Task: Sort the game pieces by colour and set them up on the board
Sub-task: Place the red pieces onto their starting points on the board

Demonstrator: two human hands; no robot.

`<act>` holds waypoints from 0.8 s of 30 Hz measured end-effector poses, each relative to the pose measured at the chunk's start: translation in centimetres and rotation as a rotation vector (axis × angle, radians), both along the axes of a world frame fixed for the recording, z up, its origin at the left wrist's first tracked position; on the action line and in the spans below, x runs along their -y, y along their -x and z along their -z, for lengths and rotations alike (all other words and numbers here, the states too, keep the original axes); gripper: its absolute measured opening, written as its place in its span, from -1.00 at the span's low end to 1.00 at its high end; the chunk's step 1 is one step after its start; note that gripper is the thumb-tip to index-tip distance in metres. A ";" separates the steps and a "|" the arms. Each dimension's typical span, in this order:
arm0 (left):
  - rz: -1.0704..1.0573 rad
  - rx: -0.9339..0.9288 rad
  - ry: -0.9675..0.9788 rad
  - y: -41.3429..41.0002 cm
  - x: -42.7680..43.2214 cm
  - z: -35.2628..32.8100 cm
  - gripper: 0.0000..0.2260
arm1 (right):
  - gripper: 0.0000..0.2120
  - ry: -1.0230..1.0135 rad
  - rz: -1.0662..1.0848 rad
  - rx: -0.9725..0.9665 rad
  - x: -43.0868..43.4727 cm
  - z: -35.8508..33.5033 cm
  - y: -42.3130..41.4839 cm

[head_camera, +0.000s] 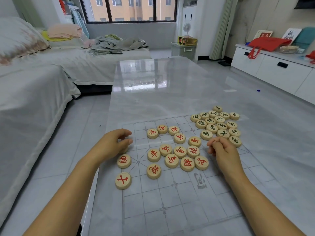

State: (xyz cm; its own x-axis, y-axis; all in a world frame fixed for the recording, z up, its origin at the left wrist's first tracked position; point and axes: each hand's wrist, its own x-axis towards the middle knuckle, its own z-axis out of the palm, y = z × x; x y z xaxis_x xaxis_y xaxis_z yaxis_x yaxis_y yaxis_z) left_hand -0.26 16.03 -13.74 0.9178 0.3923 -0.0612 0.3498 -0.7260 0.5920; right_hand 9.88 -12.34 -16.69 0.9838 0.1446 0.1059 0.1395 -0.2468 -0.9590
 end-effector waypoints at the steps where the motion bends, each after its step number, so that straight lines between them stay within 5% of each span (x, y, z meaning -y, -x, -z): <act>1: -0.001 0.002 0.008 0.0 0.0 0.0 -0.67 | -0.76 0.006 -0.003 -0.002 0.0 0.0 0.0; 15: 0.054 0.091 -0.032 -0.3 1.5 -0.4 -0.72 | -0.79 0.052 -0.031 0.049 -0.1 0.1 0.1; 24: 0.245 -0.029 -0.066 -1.0 3.8 0.1 -0.68 | -0.79 0.046 -0.030 0.050 -0.1 0.0 0.2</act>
